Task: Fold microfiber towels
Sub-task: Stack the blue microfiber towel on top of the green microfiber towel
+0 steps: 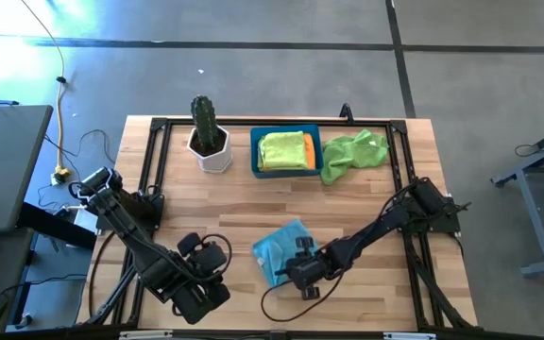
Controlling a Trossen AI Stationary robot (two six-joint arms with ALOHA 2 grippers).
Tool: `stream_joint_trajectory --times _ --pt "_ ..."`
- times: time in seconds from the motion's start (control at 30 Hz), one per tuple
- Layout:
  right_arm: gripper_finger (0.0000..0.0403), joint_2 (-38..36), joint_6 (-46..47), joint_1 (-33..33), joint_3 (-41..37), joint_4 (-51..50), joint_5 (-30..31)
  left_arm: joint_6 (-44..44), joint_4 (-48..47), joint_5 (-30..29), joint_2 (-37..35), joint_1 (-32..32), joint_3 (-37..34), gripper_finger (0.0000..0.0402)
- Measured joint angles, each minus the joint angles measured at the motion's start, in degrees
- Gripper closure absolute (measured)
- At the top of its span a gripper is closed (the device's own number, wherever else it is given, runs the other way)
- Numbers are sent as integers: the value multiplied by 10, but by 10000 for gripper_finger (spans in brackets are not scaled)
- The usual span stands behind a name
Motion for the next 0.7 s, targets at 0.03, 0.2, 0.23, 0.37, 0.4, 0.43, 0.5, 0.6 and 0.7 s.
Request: stream_joint_trajectory --times 0.03,0.2,0.23,0.37,0.4,0.43,0.5,0.6,0.7 --pt "305 0 4 -1 0 1 3 0 -1 -2 0 0 0 273" --pt "387 1 6 1 -1 1 27 0 -1 -15 0 0 0 273" --pt "394 1 6 1 -1 1 27 0 -1 -15 0 0 0 273" --pt "394 1 16 0 3 -3 22 0 -3 -15 0 0 0 273" --pt "397 -1 16 -1 7 -7 16 0 -5 -15 0 0 0 273" --pt "399 -3 15 -4 12 -12 5 0 -6 -15 0 0 0 273" --pt "399 -6 13 -12 24 -26 -23 0 -10 -15 0 0 0 273" --pt "401 -17 3 -30 49 -75 -74 0 -14 -14 0 3 0 273" --pt "402 -35 -16 -54 89 -131 -106 0 -14 -14 0 8 0 273"
